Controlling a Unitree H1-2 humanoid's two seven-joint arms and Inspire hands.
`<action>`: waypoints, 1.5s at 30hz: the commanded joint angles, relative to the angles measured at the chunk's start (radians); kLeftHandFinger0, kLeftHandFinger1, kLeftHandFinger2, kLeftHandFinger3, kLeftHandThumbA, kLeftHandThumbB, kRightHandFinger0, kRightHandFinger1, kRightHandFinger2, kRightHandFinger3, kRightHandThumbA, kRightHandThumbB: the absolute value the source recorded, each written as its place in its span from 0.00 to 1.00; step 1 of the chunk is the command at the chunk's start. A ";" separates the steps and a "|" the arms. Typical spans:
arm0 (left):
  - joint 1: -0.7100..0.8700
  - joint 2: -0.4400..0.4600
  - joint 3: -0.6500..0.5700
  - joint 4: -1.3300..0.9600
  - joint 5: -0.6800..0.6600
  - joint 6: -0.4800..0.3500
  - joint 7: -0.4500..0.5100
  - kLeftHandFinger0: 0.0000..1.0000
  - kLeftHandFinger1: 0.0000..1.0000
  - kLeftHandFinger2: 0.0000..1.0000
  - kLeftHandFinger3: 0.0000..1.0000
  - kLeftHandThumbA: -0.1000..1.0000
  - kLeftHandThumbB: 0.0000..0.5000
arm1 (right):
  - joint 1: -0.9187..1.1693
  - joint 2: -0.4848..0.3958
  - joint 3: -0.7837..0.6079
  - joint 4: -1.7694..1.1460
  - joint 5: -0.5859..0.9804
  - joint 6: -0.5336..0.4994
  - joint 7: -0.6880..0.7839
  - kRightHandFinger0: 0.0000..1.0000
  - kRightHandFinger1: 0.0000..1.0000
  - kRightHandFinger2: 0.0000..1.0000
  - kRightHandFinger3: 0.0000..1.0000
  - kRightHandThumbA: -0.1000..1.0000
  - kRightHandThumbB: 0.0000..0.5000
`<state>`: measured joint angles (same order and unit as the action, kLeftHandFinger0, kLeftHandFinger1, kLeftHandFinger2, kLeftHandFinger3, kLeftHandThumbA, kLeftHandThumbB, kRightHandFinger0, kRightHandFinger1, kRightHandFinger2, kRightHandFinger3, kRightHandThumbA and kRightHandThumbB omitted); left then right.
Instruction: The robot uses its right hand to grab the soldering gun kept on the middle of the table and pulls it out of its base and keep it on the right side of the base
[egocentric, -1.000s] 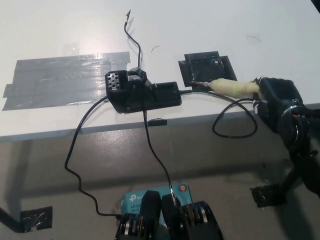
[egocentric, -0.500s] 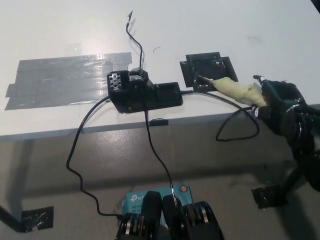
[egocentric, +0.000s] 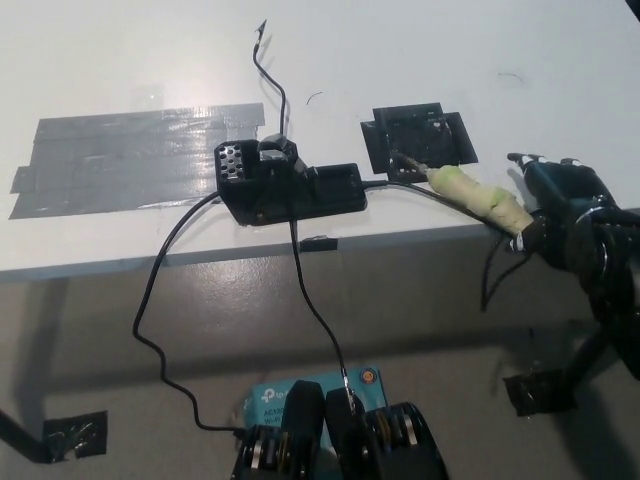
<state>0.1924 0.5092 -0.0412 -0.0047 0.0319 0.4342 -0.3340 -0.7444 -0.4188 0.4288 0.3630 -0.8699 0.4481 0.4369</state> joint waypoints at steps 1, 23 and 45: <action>0.010 0.020 0.008 -0.007 0.011 -0.015 0.005 0.99 0.88 1.00 1.00 0.76 0.20 | -0.066 -0.039 -0.005 -0.058 -0.014 0.020 0.037 1.00 1.00 1.00 1.00 0.98 1.00; 0.007 0.018 0.015 -0.009 0.000 -0.010 0.002 0.98 0.87 1.00 1.00 0.75 0.21 | -0.029 -0.128 -0.214 -0.360 0.118 0.020 0.089 1.00 1.00 1.00 1.00 0.93 0.89; -0.009 0.021 -0.004 0.000 0.007 -0.010 -0.007 0.93 0.86 1.00 1.00 0.77 0.24 | 0.668 0.144 -1.263 -0.859 0.481 0.022 0.117 1.00 1.00 1.00 1.00 0.79 0.56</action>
<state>0.1804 0.5068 -0.0455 0.0077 0.0312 0.4356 -0.3344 -0.1999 -0.3999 -0.5436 -0.4442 -0.6306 0.4576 0.6362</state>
